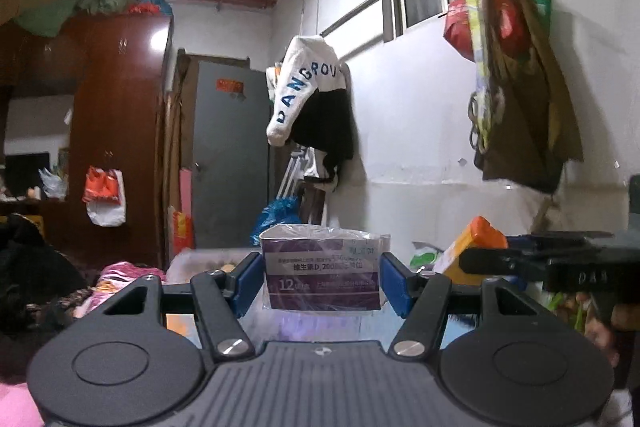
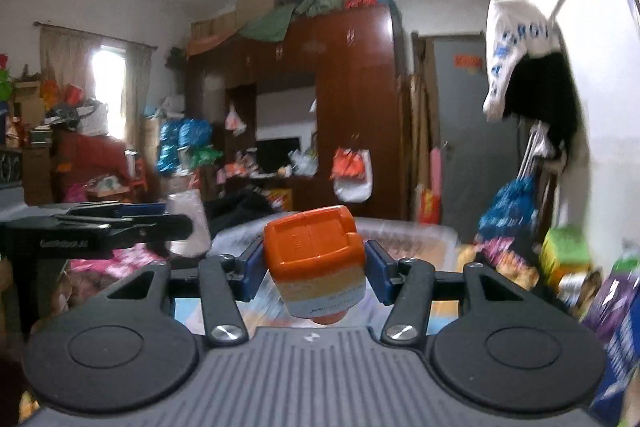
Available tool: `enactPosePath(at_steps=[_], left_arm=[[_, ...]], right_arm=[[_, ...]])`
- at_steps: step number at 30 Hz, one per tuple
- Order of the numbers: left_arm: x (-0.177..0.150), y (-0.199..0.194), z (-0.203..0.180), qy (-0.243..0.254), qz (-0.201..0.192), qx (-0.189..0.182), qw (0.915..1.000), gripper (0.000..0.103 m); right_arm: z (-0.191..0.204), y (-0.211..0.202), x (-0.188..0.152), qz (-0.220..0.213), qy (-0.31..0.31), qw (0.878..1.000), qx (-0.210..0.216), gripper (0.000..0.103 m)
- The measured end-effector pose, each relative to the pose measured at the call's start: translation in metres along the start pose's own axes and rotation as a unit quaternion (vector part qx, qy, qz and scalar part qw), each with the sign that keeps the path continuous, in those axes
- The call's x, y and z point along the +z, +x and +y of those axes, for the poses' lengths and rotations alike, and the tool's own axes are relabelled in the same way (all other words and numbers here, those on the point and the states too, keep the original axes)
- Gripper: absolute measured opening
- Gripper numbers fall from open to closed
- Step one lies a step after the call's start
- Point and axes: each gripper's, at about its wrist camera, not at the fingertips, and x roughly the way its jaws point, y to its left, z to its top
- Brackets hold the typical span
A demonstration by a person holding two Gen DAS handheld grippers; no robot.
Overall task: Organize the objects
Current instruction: 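Lower the box with the left gripper into the basket while the right drops the orange bottle in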
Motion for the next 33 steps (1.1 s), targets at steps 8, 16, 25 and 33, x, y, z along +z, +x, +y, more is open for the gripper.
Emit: enactPosePath(at_steps=[8, 16, 25, 33], left_arm=[[0.037, 0.124, 0.019, -0.024, 0.096, 0.039, 0.9943, 0.066], [0.024, 0.162, 0.024, -0.022, 0.139, 0.063, 0.9880, 0.066], [0.023, 0.173, 0.022, -0.018, 0.159, 0.088, 0.9832, 0.066], [0.022, 0.152, 0.028, -0.002, 0.132, 0.104, 0.9857, 0.096]], right_arm=[[-0.032, 0.101, 0.018, 0.069, 0.001, 0.996, -0.059, 0.056], [-0.029, 0.141, 0.005, 0.121, -0.004, 0.990, -0.076, 0.056], [-0.025, 0.142, -0.003, 0.143, -0.015, 0.987, -0.072, 0.056], [-0.019, 0.119, -0.002, 0.084, -0.018, 0.992, -0.095, 0.103]])
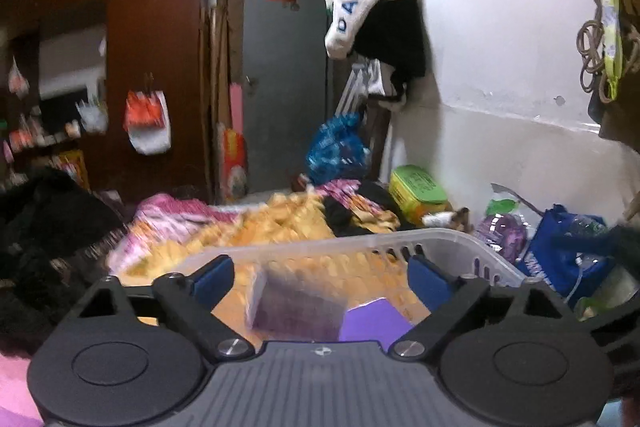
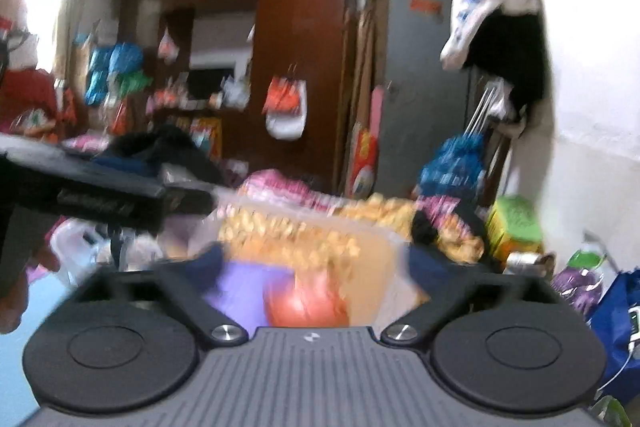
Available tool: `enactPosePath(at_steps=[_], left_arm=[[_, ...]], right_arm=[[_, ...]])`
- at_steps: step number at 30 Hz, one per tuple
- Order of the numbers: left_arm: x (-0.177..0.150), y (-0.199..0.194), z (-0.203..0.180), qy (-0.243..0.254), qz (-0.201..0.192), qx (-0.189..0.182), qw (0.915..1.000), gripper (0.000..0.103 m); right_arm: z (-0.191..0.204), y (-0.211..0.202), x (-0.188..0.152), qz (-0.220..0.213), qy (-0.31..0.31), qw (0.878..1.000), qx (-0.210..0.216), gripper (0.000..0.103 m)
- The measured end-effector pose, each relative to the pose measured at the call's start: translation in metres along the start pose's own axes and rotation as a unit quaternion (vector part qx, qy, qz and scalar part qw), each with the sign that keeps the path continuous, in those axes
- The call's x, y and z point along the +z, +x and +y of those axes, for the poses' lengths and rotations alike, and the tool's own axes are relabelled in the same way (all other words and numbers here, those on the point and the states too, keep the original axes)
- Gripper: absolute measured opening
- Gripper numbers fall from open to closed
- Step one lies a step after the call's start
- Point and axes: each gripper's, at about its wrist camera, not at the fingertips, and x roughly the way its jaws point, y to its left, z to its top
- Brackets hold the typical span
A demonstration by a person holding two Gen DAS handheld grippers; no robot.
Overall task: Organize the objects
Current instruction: 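Lower the box with the left gripper into the basket while the right drops the orange bottle in, then close both grippers on the ends of the white-orange ibuprofen box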
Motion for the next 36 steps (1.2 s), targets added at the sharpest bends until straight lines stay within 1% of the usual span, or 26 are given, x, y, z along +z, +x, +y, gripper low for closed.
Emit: enactPosePath(at_steps=[1, 3, 5, 8, 11, 14, 16, 18, 19, 21, 23, 24, 27, 29, 32, 36], left_arm=[[-0.002, -0.010, -0.001, 0.009, -0.012, 0.001, 0.9999, 0.096], [-0.010, -0.033, -0.002, 0.019, -0.034, -0.002, 0.9992, 0.097], [-0.022, -0.059, 0.000, 0.023, -0.046, -0.008, 0.9987, 0.097], [-0.056, -0.096, 0.006, 0.028, -0.047, -0.019, 0.9983, 0.097], [-0.094, -0.117, 0.013, 0.031, -0.044, -0.008, 0.9985, 0.097], [-0.123, -0.126, 0.026, 0.013, -0.037, -0.007, 0.9992, 0.097], [-0.130, -0.126, 0.034, 0.000, -0.033, -0.012, 0.9994, 0.097], [-0.132, -0.120, 0.039, -0.002, -0.022, -0.012, 0.9997, 0.097], [-0.133, -0.116, 0.040, -0.003, -0.018, -0.010, 0.9998, 0.097], [-0.133, -0.110, 0.043, -0.010, -0.010, -0.019, 0.9997, 0.095], [-0.136, -0.106, 0.047, -0.019, 0.000, -0.034, 0.9992, 0.095], [-0.139, -0.104, 0.049, -0.023, 0.006, -0.036, 0.9991, 0.094], [-0.145, -0.098, 0.053, -0.034, 0.017, -0.040, 0.9984, 0.091], [-0.145, -0.092, 0.056, -0.047, 0.024, -0.048, 0.9975, 0.091], [-0.143, -0.080, 0.060, -0.056, 0.038, -0.050, 0.9965, 0.090], [-0.142, -0.066, 0.062, -0.069, 0.060, -0.061, 0.9940, 0.085]], right_arm=[[-0.001, -0.008, -0.001, -0.007, 0.004, 1.000, 0.007, 0.103], [-0.004, -0.023, -0.006, -0.011, 0.031, 0.999, 0.022, 0.103], [-0.008, -0.042, -0.022, -0.008, 0.067, 0.996, 0.065, 0.103], [-0.006, -0.060, -0.055, 0.013, 0.087, 0.988, 0.123, 0.103], [0.013, -0.068, -0.092, 0.044, 0.056, 0.984, 0.161, 0.103], [0.031, -0.061, -0.110, 0.062, 0.022, 0.979, 0.191, 0.101], [0.037, -0.054, -0.109, 0.073, 0.011, 0.976, 0.203, 0.088], [0.040, -0.048, -0.106, 0.080, 0.015, 0.972, 0.218, 0.086], [0.042, -0.047, -0.107, 0.082, 0.017, 0.972, 0.221, 0.086], [0.044, -0.041, -0.105, 0.088, 0.015, 0.972, 0.218, 0.085], [0.047, -0.035, -0.109, 0.108, 0.026, 0.965, 0.237, 0.079], [0.050, -0.034, -0.111, 0.113, 0.026, 0.963, 0.242, 0.075], [0.057, -0.032, -0.112, 0.124, 0.014, 0.962, 0.241, 0.074], [0.063, -0.031, -0.111, 0.125, -0.002, 0.965, 0.230, 0.074], [0.069, -0.024, -0.112, 0.141, -0.012, 0.965, 0.222, 0.074], [0.072, -0.020, -0.110, 0.144, -0.015, 0.965, 0.217, 0.074]])
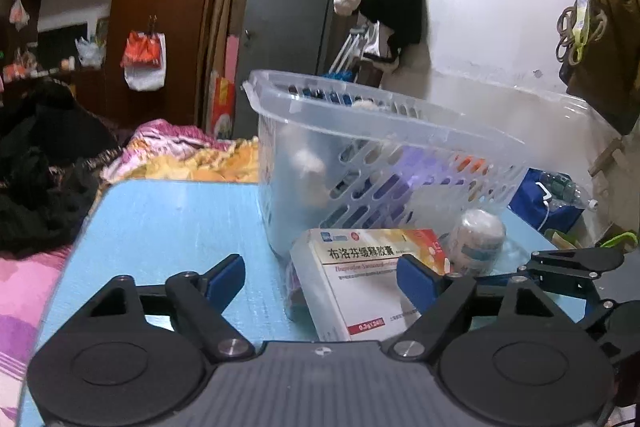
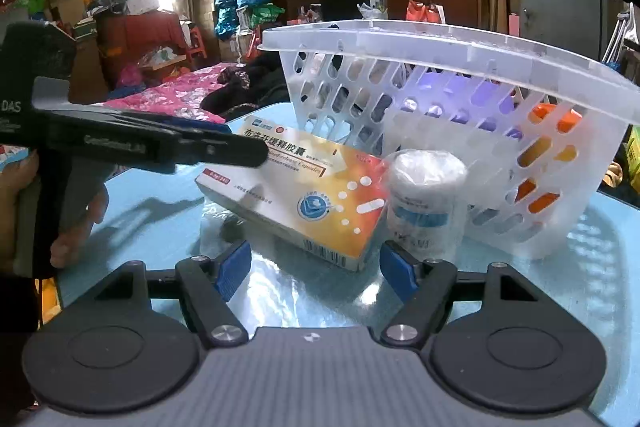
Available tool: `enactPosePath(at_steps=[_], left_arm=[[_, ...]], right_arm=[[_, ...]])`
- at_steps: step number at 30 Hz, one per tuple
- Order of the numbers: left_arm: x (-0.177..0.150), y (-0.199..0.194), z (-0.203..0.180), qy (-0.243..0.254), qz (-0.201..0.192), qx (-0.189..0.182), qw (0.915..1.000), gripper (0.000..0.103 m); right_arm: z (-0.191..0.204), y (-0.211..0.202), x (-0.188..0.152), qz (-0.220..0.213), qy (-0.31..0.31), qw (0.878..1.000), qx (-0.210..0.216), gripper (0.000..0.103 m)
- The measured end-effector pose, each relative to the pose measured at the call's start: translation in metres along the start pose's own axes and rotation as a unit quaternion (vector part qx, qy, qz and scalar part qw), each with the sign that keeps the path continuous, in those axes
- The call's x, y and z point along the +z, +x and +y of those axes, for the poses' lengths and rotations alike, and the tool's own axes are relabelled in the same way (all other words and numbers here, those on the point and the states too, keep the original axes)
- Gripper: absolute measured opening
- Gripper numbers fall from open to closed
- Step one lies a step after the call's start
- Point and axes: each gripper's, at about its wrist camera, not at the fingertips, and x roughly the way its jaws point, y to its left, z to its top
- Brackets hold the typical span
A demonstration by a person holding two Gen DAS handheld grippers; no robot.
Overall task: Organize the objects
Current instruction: 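Close both grippers on the ends of the white-orange ibuprofen box, then lift the ibuprofen box with both grippers into the basket and open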
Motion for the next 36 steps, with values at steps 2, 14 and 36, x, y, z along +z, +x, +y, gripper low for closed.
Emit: enactPosePath(at_steps=[2, 14, 36], left_arm=[[-0.001, 0.004, 0.000, -0.003, 0.008, -0.004, 1.0000, 0.081], [-0.005, 0.000, -0.001, -0.007, 0.014, -0.030, 0.9994, 0.058], [0.001, -0.058, -0.031, 0.034, -0.059, -0.028, 0.9973, 0.056]], right_arm=[[-0.001, 0.001, 0.002, 0.002, -0.001, 1.000, -0.001, 0.074], [0.005, 0.008, 0.003, 0.015, -0.041, 0.999, -0.030, 0.054], [0.035, -0.041, -0.002, -0.069, -0.094, 0.991, -0.067, 0.046]])
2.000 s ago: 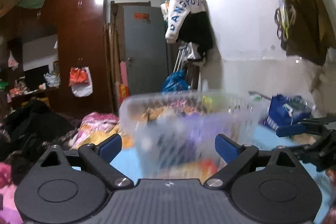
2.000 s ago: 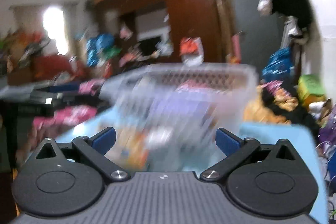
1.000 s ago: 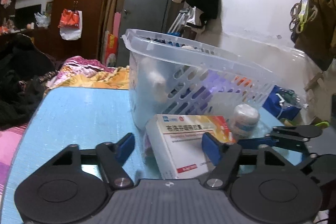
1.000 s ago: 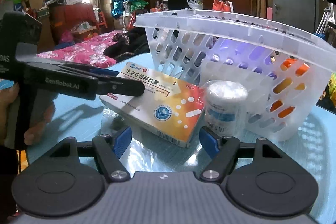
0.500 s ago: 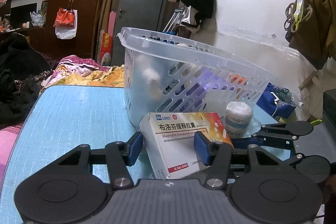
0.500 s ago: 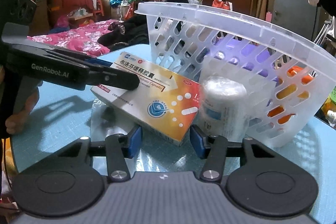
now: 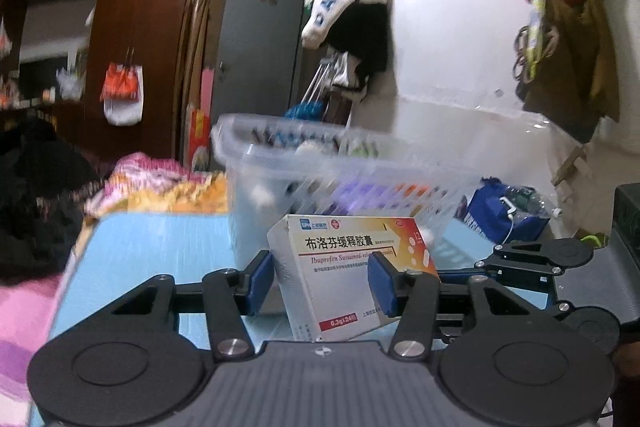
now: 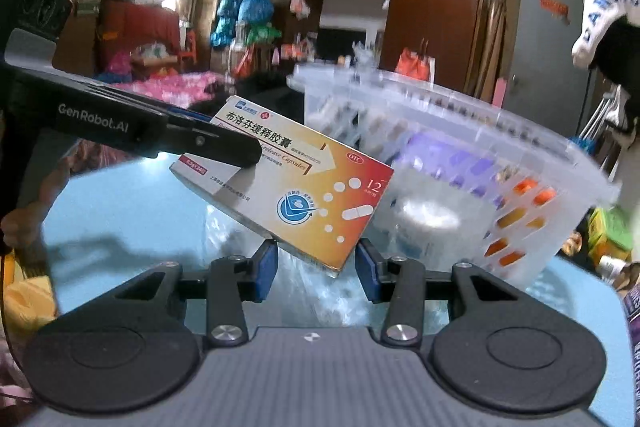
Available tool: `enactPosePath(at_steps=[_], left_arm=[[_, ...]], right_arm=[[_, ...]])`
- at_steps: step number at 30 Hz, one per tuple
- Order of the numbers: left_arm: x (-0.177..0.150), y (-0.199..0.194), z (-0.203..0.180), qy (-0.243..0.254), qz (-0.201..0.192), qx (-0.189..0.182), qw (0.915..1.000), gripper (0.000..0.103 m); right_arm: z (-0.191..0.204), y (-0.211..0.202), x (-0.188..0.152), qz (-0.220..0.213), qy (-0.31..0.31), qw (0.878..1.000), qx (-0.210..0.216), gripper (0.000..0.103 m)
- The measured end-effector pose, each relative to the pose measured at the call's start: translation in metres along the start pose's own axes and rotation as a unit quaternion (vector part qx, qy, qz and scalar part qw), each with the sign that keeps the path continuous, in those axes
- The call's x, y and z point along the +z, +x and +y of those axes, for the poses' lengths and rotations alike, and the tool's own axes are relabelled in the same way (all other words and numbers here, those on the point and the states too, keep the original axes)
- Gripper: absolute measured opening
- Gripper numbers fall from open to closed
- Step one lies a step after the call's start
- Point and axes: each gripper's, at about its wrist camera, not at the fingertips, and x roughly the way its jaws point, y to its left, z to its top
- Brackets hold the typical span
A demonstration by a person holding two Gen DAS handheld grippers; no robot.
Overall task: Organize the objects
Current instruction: 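Lift the ibuprofen box with both grippers into the basket and open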
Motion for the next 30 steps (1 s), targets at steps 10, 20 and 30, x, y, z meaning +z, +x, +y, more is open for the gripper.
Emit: enactPosePath(at_steps=[10, 20, 30], left_arm=[[0.063, -0.004, -0.049, 0.059, -0.041, -0.022, 0.9972, 0.056], [0.094, 0.054, -0.057, 0.057, -0.025, -0.043, 0.9972, 0.056], [0.105, 0.085, -0.052, 0.056, -0.023, -0.050, 0.9969, 0.056]], right_arm=[[-0.046, -0.039, 0.032, -0.063, 0.022, 0.997, -0.027, 0.046], [-0.096, -0.008, 0.059, -0.033, 0.046, 0.997, -0.043, 0.045], [-0.112, -0.006, 0.054, -0.010, 0.064, 0.997, -0.050, 0.044]])
